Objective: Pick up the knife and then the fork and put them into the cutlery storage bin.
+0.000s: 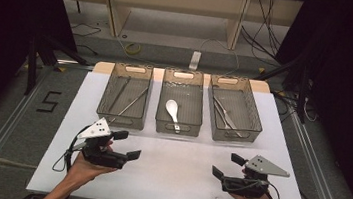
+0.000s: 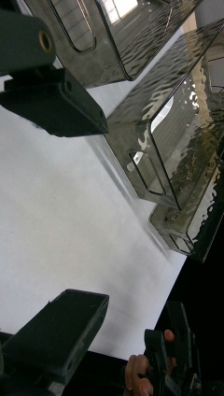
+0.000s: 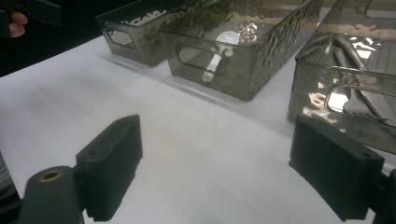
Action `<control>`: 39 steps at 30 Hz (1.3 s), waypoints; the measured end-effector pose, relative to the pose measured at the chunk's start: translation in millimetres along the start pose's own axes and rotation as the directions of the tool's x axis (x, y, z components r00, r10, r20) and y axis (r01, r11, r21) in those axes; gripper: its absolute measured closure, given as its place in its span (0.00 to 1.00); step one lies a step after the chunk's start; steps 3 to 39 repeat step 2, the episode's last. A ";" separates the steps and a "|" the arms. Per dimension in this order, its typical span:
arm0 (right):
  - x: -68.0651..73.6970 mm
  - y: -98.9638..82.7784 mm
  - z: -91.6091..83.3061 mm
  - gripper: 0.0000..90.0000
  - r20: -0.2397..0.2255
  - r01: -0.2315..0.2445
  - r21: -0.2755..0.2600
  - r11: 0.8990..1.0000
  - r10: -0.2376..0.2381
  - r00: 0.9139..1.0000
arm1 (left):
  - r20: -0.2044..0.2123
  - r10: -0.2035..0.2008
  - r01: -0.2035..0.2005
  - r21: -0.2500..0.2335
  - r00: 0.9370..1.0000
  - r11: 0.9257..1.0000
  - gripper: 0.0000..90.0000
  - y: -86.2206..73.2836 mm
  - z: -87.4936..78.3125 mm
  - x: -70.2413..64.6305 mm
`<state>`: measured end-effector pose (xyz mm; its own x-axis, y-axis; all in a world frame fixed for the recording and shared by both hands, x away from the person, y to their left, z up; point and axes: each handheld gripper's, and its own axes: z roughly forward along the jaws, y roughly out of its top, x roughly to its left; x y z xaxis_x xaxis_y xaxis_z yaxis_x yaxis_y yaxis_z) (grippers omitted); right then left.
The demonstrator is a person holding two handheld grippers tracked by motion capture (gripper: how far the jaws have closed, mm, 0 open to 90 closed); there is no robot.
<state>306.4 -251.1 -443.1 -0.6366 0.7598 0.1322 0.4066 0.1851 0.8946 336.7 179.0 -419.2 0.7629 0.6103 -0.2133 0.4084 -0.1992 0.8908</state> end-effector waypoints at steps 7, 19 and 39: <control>-0.5 0.0 0.2 0.20 0.003 0.002 0.002 1.000 -0.002 1.000 | 0.000 -0.004 0.004 0.005 1.000 1.000 0.16 -0.2 0.6 0.3; -0.5 0.0 0.2 0.20 0.003 0.002 0.002 1.000 -0.002 1.000 | 0.000 -0.004 0.004 0.005 1.000 1.000 0.16 -0.2 0.6 0.3; -0.5 0.0 0.2 0.20 0.003 0.002 0.002 1.000 -0.002 1.000 | 0.000 -0.004 0.004 0.005 1.000 1.000 0.16 -0.2 0.6 0.3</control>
